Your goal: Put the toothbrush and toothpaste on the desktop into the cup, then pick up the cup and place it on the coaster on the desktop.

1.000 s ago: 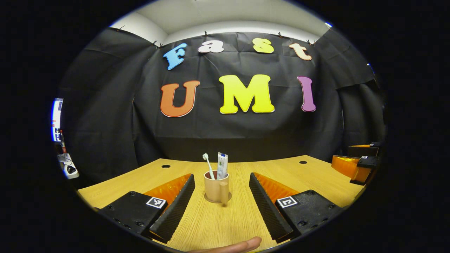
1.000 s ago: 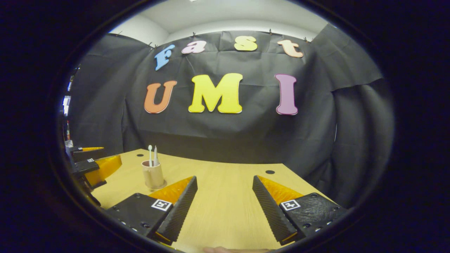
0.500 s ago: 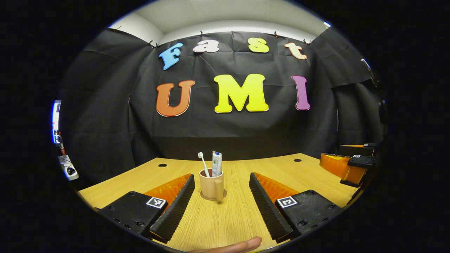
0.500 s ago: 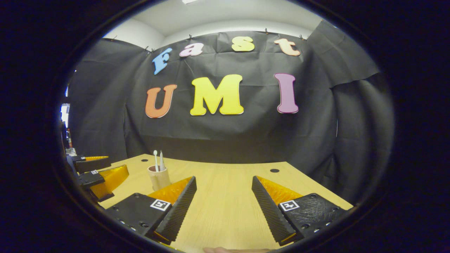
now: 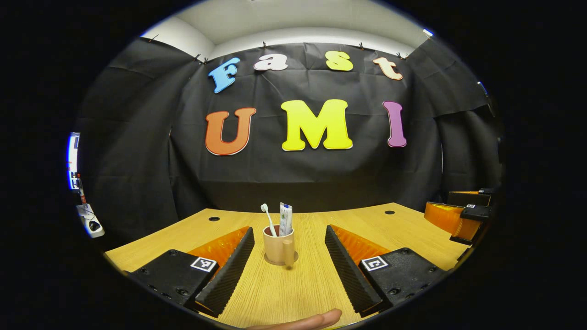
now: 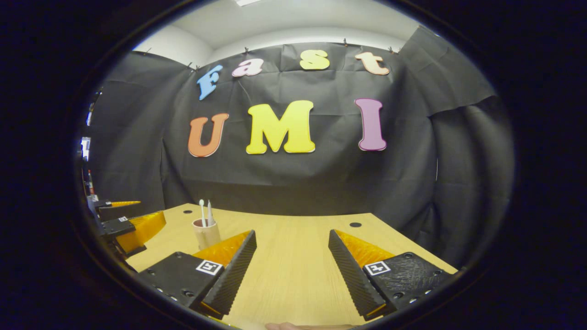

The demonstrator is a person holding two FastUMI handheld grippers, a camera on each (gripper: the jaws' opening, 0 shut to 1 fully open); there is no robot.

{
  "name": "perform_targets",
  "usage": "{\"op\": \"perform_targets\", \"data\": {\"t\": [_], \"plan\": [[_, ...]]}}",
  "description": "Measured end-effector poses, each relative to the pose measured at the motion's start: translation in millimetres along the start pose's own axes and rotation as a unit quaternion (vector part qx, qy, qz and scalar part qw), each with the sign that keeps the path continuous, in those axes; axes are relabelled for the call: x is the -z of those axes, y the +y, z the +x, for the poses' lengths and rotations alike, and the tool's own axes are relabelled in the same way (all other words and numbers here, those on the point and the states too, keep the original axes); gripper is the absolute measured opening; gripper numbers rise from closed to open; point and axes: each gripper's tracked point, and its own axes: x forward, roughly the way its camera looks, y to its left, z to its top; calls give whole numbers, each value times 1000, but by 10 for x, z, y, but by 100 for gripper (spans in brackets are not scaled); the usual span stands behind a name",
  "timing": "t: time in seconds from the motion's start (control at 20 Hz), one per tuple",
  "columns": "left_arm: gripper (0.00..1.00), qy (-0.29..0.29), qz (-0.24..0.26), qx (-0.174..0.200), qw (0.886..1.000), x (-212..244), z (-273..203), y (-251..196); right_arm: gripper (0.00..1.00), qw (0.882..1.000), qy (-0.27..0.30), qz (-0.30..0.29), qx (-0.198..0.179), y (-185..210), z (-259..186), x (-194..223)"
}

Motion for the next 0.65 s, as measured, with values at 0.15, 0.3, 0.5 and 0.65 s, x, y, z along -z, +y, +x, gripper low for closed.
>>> {"op": "perform_targets", "data": {"t": [0.15,0.3,0.5,0.65], "plan": [[98,5,0,-2,1000,21,5,35,96,1000,4,-4,2,0,37,26],[98,5,0,0,1000,23,-3,19,96,1000,8,-4,2,16,47,56],[98,7,1,1,1000,29,-3,15,96,1000,8,-4,3,12,41,46],[99,13,-3,2,1000,64,4,8,96,1000,6,-3,3,5,40,41]]}}
